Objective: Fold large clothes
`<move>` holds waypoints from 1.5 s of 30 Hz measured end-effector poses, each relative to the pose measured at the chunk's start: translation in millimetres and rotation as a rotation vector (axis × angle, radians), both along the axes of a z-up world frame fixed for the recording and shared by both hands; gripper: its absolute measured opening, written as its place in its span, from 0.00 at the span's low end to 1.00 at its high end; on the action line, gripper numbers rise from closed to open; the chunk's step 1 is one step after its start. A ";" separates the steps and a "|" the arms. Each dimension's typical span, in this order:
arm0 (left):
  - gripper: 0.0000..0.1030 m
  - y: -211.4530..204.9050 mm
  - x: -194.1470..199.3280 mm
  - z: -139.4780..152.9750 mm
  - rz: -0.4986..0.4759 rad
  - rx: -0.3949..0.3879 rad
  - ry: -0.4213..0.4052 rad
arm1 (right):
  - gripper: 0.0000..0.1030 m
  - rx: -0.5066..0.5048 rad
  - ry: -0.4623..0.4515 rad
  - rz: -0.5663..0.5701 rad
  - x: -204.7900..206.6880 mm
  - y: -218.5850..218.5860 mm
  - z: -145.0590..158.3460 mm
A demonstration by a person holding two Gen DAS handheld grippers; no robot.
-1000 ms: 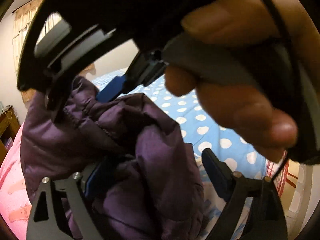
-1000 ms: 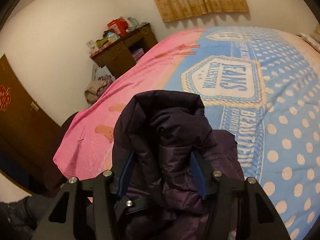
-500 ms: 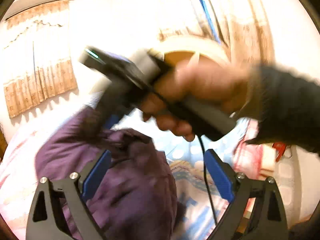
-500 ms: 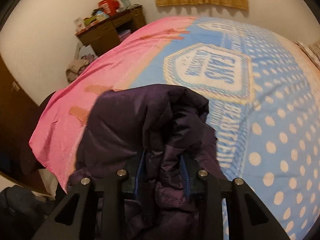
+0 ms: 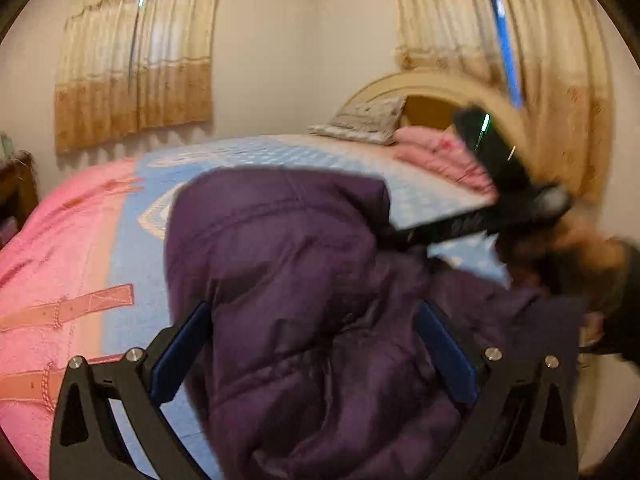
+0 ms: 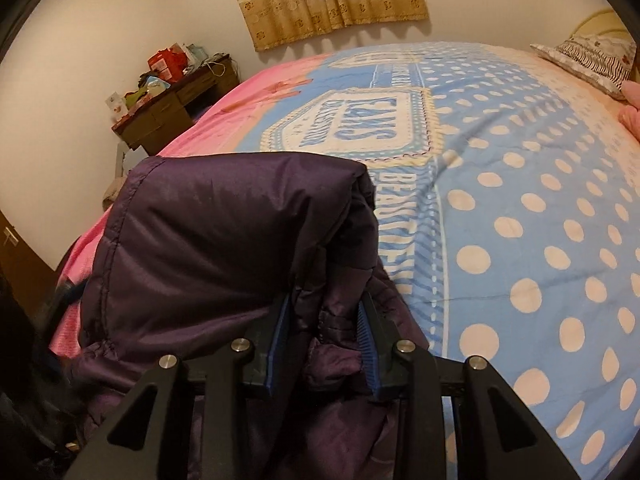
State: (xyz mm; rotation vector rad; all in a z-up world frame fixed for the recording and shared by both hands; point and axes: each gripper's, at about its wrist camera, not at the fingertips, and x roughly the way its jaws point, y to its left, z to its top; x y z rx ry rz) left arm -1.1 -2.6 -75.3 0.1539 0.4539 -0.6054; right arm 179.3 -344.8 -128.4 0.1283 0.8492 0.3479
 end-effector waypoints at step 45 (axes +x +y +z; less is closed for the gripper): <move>1.00 30.5 85.4 -12.9 0.271 -0.051 0.144 | 0.55 0.098 -0.125 -0.088 -21.9 34.7 -34.4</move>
